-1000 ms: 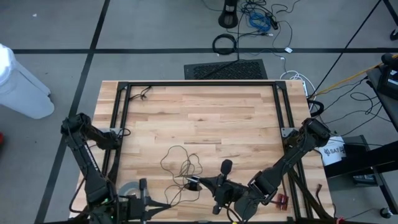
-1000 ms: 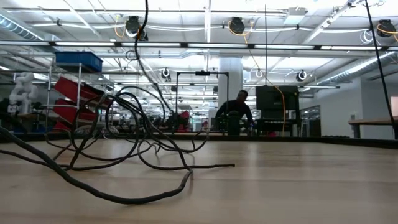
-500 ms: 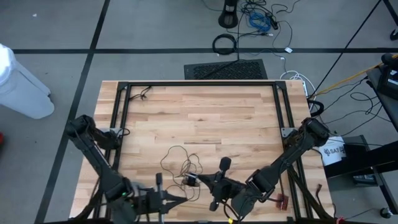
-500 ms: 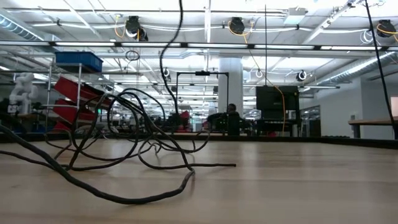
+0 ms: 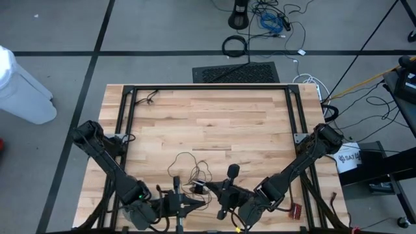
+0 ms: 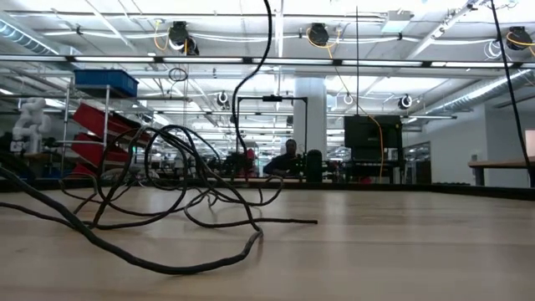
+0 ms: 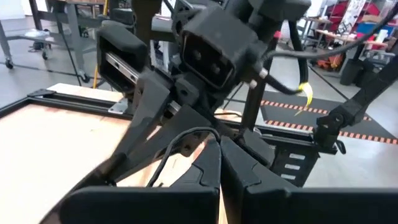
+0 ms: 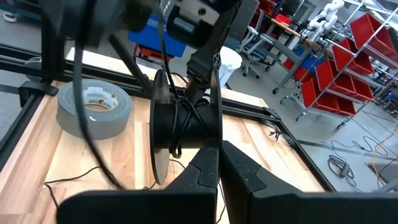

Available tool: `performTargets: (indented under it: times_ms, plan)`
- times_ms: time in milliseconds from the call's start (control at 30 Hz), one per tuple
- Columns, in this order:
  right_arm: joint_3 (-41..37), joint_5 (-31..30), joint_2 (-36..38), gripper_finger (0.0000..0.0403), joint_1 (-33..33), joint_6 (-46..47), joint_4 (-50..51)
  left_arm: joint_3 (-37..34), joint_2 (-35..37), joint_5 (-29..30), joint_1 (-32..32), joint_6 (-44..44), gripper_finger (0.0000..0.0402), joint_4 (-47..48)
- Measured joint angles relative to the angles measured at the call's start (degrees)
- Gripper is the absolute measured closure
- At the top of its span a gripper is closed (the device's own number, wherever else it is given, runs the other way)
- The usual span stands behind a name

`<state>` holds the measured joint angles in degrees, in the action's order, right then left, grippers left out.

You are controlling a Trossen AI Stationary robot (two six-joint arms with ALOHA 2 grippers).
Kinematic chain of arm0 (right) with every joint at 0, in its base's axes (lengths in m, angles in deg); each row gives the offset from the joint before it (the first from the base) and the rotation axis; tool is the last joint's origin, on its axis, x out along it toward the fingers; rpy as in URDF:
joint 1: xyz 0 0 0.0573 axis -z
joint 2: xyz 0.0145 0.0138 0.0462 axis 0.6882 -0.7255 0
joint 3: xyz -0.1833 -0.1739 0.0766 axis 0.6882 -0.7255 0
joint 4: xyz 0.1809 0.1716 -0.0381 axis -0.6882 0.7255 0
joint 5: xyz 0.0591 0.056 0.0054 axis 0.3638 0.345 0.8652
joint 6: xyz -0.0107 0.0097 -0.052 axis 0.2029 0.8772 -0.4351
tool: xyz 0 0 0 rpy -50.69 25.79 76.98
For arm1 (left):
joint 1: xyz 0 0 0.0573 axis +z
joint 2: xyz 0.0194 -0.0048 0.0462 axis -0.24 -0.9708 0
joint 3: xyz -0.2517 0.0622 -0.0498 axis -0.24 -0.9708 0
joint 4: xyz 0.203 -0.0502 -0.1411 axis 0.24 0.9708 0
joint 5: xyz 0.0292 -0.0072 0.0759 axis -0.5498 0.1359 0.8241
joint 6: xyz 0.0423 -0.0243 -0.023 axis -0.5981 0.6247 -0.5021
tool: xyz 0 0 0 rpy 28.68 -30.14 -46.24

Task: Coil cords
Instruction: Coil the black wire onto the spool

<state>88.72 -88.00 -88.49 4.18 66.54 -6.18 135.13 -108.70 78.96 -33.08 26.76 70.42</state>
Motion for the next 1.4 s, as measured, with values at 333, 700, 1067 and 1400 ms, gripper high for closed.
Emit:
performTargets:
  times_ms: [333, 700, 1067, 1400]
  plan:
    - [0.0, 0.04, -0.02, 0.0403, 0.0, 0.87, 0.02, 0.0, -1.99, -3.21, 2.11, 0.35, 0.04, -1.36]
    - [0.0, 0.04, -0.06, 0.0403, 0.0, 0.85, -1.27, 0.0, -2.08, -4.08, 2.04, 0.39, 0.0293, -2.82]
    - [0.0, 3.6, 0.16, 0.0403, -0.24, -2.87, -10.55, 0.0, -3.4, -10.9, 0.69, 0.49, 0.0279, -3.61]
    - [-0.02, 4.3, 0.49, 0.0403, -0.57, -2.59, -12.07, -0.02, -5.84, -7.18, 1.19, 1.94, 0.0279, -4.56]
